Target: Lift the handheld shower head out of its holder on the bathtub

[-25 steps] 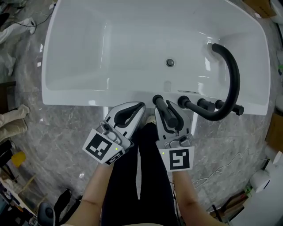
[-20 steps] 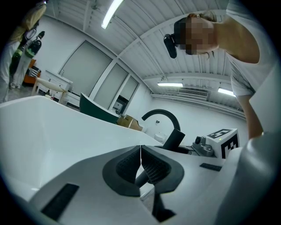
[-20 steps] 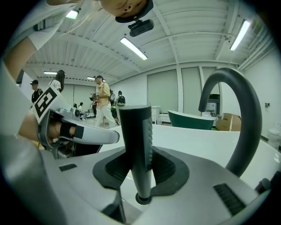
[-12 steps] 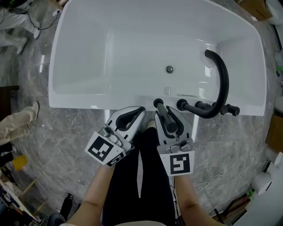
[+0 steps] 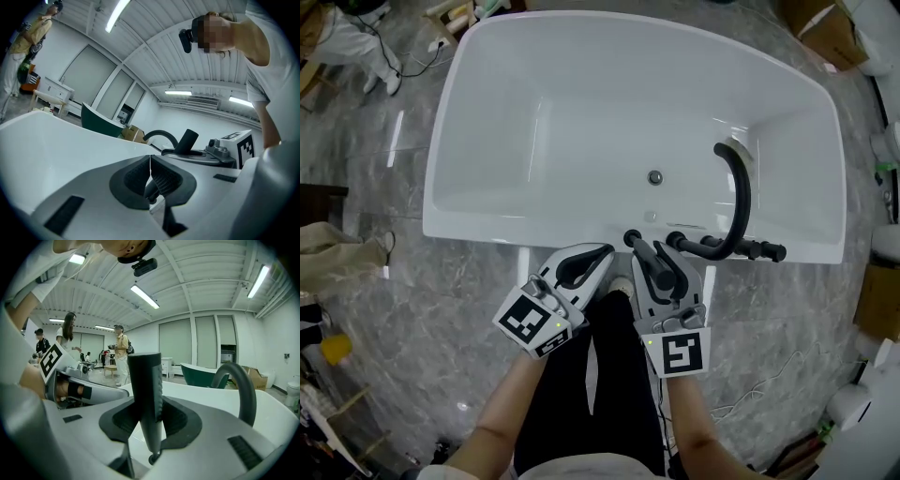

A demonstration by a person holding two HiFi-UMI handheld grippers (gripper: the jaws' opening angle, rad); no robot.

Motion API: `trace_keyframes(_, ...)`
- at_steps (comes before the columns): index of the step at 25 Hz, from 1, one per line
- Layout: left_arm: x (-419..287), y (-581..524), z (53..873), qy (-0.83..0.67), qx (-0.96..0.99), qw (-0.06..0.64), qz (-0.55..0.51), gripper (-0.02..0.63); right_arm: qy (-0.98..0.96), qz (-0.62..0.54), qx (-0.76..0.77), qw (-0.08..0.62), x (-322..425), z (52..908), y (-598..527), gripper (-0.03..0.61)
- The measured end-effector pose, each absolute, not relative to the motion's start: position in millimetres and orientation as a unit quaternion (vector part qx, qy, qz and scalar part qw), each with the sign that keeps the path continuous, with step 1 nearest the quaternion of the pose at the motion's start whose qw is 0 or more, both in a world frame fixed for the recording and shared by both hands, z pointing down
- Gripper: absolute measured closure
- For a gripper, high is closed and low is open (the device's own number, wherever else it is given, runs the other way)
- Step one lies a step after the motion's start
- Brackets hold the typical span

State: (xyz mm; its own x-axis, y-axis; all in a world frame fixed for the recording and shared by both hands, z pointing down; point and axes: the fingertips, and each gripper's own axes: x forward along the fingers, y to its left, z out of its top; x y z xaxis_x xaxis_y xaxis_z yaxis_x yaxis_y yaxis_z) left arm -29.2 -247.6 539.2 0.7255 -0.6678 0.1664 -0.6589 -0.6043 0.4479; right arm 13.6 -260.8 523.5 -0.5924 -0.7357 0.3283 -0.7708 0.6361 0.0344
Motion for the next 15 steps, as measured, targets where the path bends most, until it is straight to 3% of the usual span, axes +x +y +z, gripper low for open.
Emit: trace_keyframes(15,-24.0,-246.3,486.8,-0.354,0.905,0.235,-0.005,0.603,-0.89,0.067,0.426,0.147,9.4,464.1,-259.2,0.446)
